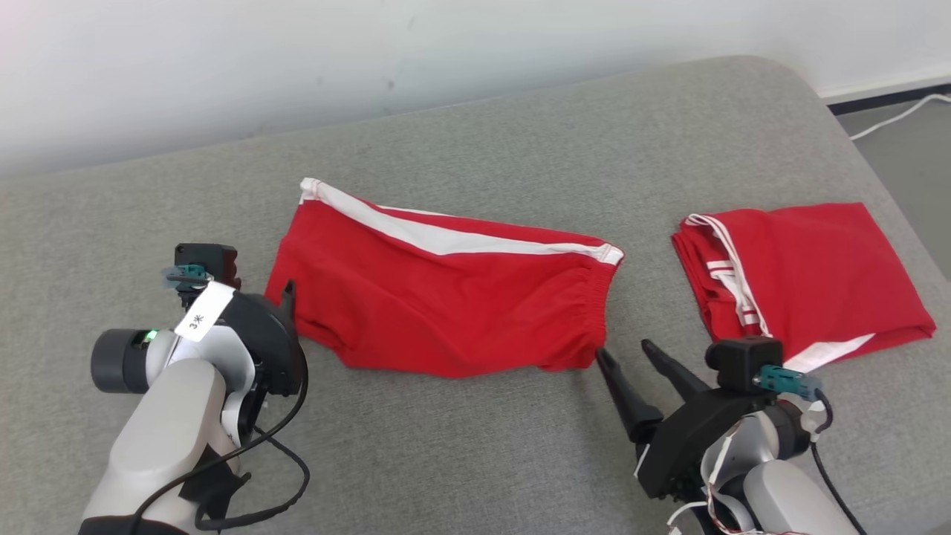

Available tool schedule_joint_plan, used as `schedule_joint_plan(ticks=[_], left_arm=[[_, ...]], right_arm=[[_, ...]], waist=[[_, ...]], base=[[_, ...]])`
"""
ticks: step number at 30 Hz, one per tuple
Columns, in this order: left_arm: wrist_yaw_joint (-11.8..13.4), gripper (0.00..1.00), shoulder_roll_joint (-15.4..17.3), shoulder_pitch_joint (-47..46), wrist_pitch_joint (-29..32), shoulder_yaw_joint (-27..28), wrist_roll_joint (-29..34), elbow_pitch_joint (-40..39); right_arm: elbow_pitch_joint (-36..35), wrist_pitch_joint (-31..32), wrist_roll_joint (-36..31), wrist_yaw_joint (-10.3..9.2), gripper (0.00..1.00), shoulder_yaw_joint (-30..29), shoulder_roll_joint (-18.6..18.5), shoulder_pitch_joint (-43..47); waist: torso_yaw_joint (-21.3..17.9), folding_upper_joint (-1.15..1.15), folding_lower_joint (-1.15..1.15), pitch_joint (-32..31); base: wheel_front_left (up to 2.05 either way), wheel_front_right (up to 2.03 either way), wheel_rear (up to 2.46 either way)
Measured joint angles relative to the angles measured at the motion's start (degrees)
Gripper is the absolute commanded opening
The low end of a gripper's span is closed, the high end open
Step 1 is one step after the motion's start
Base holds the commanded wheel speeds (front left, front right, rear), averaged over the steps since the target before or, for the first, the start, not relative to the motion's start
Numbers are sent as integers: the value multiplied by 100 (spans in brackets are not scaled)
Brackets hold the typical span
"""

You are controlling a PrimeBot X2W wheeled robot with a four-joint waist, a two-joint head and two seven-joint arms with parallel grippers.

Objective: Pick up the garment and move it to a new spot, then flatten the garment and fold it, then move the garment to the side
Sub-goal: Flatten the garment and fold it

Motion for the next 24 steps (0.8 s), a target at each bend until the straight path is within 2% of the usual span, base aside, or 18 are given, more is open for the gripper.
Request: schedule_joint_plan(ticks=[4,5,7,10,12,14,16,18,20,24], left_arm=[[-1,100,-12,-16,108,-4,-22,7],[-2,98,-11,-34,169,-16,-22,32],[-20,85,1,-44,253,-26,-22,60],[42,81,38,-82,388,-69,15,127],[55,70,55,-155,459,-104,48,179],[54,53,42,-238,505,-110,48,181],[54,45,21,-311,561,-123,48,185],[53,26,7,-337,583,-122,48,188],[49,0,-19,-369,616,-124,46,194],[3,0,-65,-420,658,-122,27,203]], right_arm=[[-60,52,0,-41,100,81,46,0],[-59,82,0,-49,100,105,71,-7],[-47,143,0,-49,100,171,111,-29],[3,153,0,-86,100,221,162,-59],[71,192,-1,-101,100,235,166,-76],[107,194,-8,-126,100,253,170,-109],[113,194,-19,-148,100,261,171,-180],[122,196,-35,-153,100,266,175,-206],[143,199,-41,-194,100,271,175,-257],[178,202,-152,-221,100,286,168,-350]], waist=[[-49,0,0,50],[-60,0,0,78],[-82,0,1,138],[-112,0,1,239],[-124,0,1,307],[-127,0,1,376],[-118,0,1,439],[-99,0,1,494],[-69,0,1,534],[5,0,1,582]], base=[[0,0,0],[0,0,0],[0,0,0],[0,0,0],[0,0,0],[0,0,0],[0,0,0],[0,0,0],[0,0,0],[0,0,0]])
